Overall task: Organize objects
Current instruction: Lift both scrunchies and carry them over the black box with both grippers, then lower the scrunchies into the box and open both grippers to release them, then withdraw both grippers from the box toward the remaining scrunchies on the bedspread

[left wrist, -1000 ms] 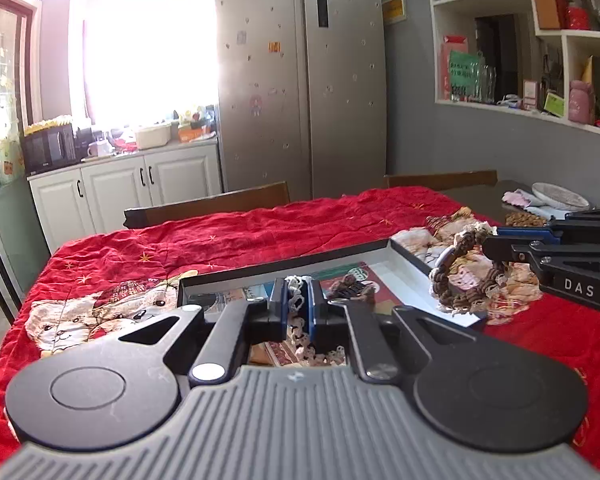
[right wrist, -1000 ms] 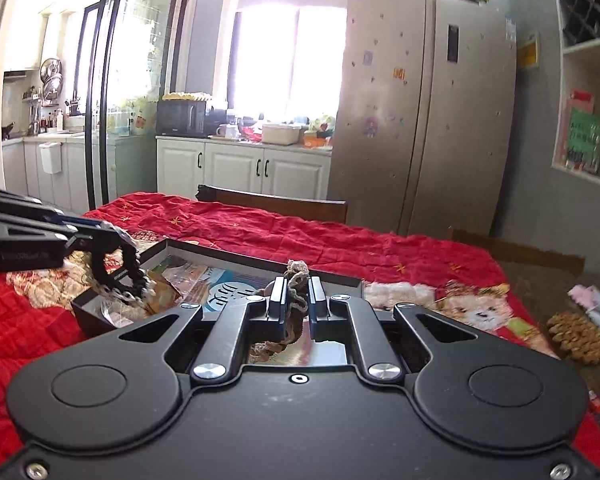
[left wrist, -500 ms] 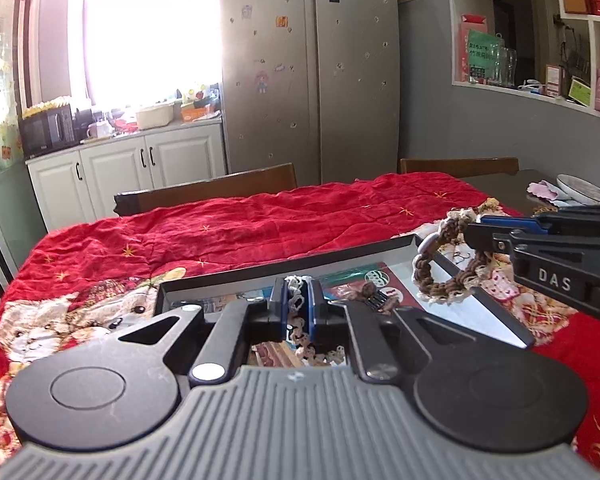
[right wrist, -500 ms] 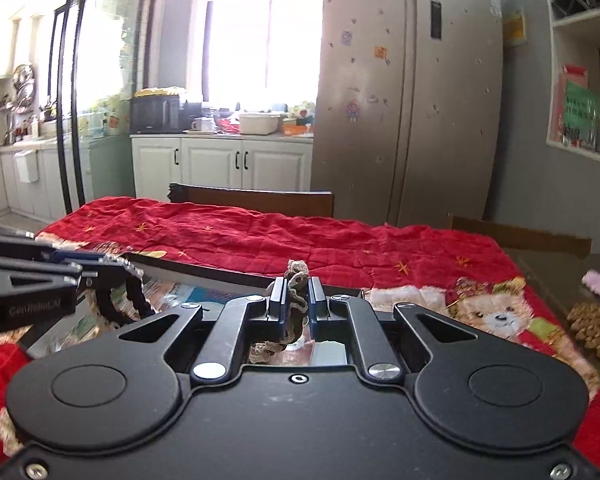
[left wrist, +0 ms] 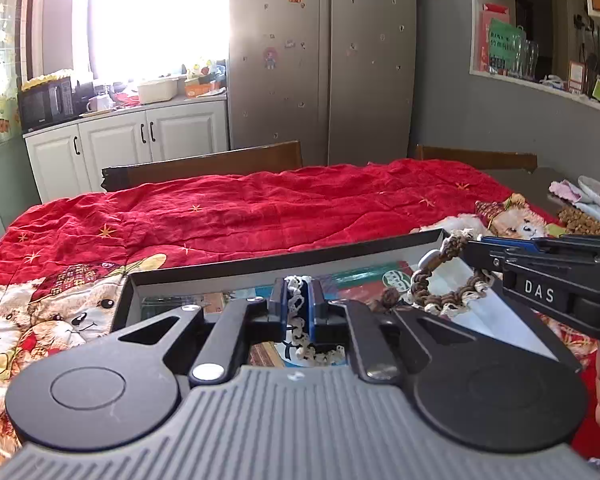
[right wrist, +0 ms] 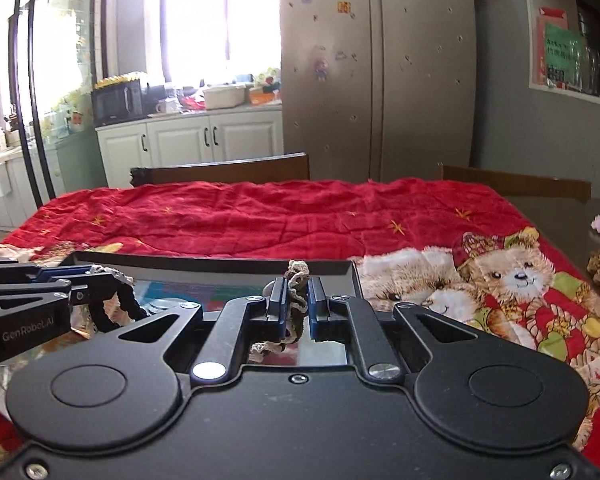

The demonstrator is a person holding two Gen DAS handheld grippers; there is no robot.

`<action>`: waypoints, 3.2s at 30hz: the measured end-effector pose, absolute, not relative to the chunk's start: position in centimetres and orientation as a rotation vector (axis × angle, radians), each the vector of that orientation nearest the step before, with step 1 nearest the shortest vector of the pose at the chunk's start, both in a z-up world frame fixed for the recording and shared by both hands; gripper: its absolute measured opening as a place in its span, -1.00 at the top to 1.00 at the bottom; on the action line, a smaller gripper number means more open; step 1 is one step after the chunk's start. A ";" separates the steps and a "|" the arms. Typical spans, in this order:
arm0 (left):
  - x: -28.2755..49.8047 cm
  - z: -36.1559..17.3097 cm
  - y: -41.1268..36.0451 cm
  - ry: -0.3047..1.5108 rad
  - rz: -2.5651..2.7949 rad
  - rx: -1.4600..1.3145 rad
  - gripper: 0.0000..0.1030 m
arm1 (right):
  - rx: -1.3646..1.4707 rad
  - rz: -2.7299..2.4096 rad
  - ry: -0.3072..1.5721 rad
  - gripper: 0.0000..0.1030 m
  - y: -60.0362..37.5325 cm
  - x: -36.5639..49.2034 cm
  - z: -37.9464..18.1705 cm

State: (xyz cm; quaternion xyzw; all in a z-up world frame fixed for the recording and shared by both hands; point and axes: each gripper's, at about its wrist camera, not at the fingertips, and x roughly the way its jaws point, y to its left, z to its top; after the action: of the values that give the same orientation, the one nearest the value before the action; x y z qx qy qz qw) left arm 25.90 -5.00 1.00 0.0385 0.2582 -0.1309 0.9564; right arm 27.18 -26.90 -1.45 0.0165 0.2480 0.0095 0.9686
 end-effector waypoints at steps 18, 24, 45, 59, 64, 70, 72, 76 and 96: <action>27.4 -1.3 -4.9 0.623 -0.219 0.098 0.74 | 0.051 0.007 0.598 0.80 -27.8 28.9 -4.0; 27.5 -1.6 -5.0 0.629 -0.218 0.100 0.73 | 0.053 0.012 0.615 0.80 -27.7 29.1 -4.4; 27.5 -2.0 -5.1 0.634 -0.200 0.124 0.25 | 0.028 0.015 0.662 0.69 -27.2 29.6 -5.3; 27.0 -1.5 -5.0 0.610 -0.183 0.128 -0.25 | 0.019 0.010 0.652 0.44 -27.3 29.4 -5.0; 26.6 -1.0 -4.9 0.595 -0.187 0.123 -0.29 | 0.027 0.014 0.648 0.44 -27.7 29.2 -4.8; 25.6 -0.1 -5.0 0.574 -0.199 0.137 -0.34 | 0.021 0.032 0.637 0.44 -27.7 28.6 -3.9; 25.3 0.2 -5.0 0.569 -0.200 0.136 -0.35 | 0.018 0.040 0.628 0.44 -27.6 28.2 -3.5; 24.4 1.1 -4.7 0.551 -0.206 0.136 -0.36 | 0.009 0.062 0.609 0.38 -27.4 27.1 -2.5; 18.3 4.6 -3.4 0.456 -0.238 0.183 -0.47 | -0.071 0.171 0.507 0.31 -25.9 19.7 1.8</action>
State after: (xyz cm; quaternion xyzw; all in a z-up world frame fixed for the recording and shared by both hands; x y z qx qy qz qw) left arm 18.31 -3.45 4.60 0.0902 0.2250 -0.1175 0.9630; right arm 19.72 -25.85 1.80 -0.0352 0.2506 0.0844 0.9638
